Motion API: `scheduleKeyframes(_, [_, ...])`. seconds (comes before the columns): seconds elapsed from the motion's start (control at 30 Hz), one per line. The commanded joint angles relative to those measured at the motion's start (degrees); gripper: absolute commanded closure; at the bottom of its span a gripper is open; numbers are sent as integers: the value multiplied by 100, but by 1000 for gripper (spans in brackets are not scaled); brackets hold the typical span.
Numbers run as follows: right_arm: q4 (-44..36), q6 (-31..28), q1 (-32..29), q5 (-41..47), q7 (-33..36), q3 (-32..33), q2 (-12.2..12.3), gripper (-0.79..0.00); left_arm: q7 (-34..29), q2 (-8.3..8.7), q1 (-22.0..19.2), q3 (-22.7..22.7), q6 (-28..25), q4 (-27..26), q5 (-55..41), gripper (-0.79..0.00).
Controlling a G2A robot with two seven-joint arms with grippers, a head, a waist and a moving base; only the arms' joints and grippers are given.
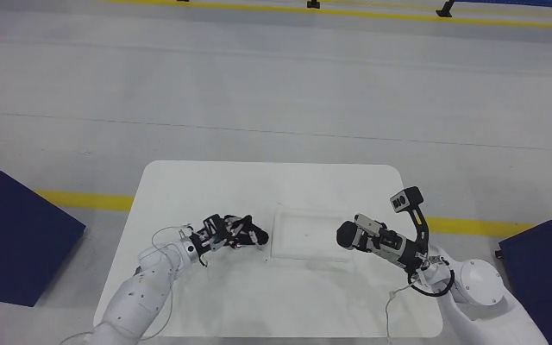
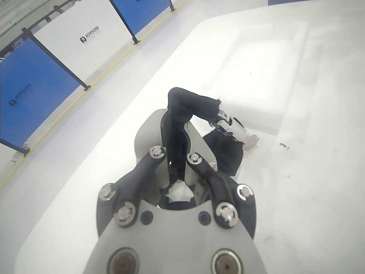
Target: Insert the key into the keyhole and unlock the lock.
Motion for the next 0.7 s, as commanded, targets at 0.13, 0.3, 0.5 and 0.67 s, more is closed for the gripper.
scheduleKeyframes(0.13, [0,0,0,0,0,0,0,-785,-411,28,6,27,-183,57,-85,0])
scheduleKeyframes(0.3, [0,0,0,0,0,0,0,-785,-689,67,32,53,-319,-19,-73,0])
scheduleKeyframes(0.5, [0,0,0,0,0,0,0,-785,-1036,117,111,-7,-592,-247,-288,-785])
scheduleKeyframes(0.67, [0,0,0,0,0,0,0,-785,-1407,192,285,-116,-868,-693,-445,-785])
